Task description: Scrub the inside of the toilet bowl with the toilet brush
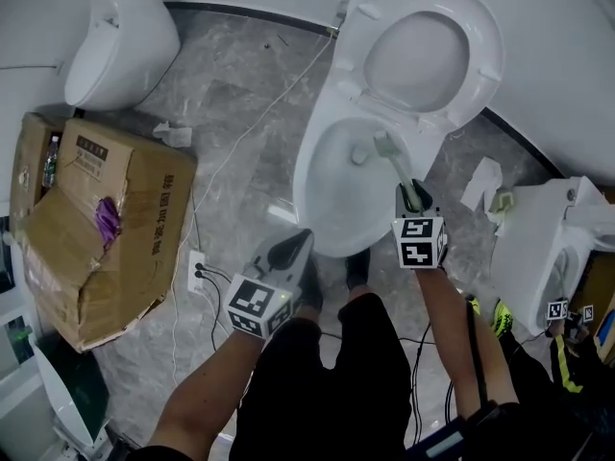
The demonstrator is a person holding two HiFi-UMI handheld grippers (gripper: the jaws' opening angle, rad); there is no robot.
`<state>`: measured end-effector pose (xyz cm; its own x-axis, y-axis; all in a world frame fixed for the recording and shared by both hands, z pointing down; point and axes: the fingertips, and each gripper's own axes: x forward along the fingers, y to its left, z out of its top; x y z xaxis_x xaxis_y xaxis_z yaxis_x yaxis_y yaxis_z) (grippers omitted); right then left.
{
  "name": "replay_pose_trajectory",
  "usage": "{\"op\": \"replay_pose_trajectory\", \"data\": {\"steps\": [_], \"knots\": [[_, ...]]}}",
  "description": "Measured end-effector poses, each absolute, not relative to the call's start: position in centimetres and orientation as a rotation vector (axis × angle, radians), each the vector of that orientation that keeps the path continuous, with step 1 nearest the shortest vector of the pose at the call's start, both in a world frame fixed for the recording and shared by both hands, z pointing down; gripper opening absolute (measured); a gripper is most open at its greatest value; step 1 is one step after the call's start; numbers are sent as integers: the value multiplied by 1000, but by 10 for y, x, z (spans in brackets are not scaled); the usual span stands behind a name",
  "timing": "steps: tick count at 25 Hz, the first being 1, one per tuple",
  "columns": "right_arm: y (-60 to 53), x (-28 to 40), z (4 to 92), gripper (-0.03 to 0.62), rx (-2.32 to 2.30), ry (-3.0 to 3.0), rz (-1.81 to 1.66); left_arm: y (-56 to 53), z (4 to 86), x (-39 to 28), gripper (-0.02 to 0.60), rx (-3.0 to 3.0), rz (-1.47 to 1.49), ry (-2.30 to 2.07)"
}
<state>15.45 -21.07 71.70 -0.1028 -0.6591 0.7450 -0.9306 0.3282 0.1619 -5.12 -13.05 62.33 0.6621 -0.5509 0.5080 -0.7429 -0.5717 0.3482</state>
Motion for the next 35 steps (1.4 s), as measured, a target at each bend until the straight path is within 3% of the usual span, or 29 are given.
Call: {"op": "replay_pose_trajectory", "data": {"steps": [16, 35], "knots": [[-121, 161, 715, 114, 1325, -1801, 470, -121, 601, -54, 8, 2380, 477, -968], [-30, 48, 685, 114, 981, -1967, 474, -89, 561, -71, 9, 2412, 478, -972]]}}
